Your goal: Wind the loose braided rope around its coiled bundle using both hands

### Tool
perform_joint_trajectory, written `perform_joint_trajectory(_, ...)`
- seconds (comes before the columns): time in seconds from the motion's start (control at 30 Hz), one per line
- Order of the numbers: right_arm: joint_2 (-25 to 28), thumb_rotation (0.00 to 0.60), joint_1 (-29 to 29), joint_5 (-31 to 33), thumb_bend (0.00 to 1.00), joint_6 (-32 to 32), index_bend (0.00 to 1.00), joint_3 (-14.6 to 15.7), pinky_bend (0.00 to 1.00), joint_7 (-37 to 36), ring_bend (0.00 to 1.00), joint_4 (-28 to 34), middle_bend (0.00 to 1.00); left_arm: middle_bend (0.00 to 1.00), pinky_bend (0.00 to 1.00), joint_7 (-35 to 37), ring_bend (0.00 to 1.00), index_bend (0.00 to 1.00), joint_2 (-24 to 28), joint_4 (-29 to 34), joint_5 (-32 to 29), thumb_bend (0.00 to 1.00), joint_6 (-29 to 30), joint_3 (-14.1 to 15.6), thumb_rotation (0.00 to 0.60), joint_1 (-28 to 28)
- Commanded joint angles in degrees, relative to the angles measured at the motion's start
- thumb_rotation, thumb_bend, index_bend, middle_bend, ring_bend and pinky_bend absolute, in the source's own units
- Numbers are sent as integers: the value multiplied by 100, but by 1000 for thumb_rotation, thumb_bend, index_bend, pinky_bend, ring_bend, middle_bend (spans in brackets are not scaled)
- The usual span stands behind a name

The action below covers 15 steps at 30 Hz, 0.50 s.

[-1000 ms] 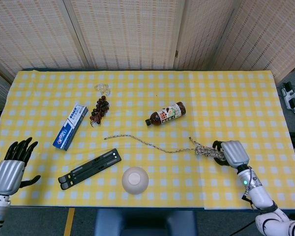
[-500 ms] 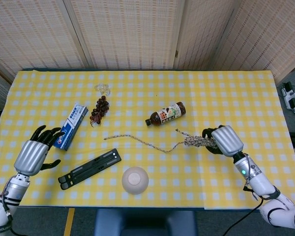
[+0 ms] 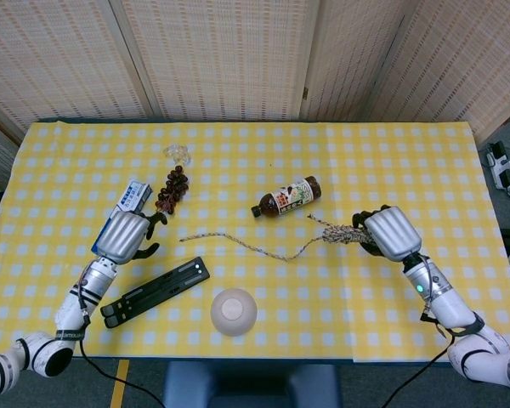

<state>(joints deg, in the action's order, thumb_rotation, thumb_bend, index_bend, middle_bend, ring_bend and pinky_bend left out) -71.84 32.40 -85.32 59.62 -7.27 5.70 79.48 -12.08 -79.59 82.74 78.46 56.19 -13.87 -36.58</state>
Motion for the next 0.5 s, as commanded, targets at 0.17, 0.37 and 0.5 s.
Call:
perform_joint_trajectory(0.17, 70, 600, 1, 247, 580, -61, 679, -30, 549, 243, 669, 163, 622, 785, 729, -604, 730, 463, -734, -599, -826, 336, -603, -181, 600, -618)
perform_joint_trajectory(0.37, 64, 600, -2, 332, 580, -94, 682, 17, 549, 321, 669, 208, 622, 790, 730, -940, 735, 466, -1213, -997, -1421, 335, -801, -204, 600, -904)
perform_joint_trajectory(0.5, 62, 600, -9, 353, 580, -86, 683, 46, 549, 334, 669, 222, 622, 806, 733, -1014, 746, 499, -1461, -1219, -1673, 334, -787, -206, 600, -1003)
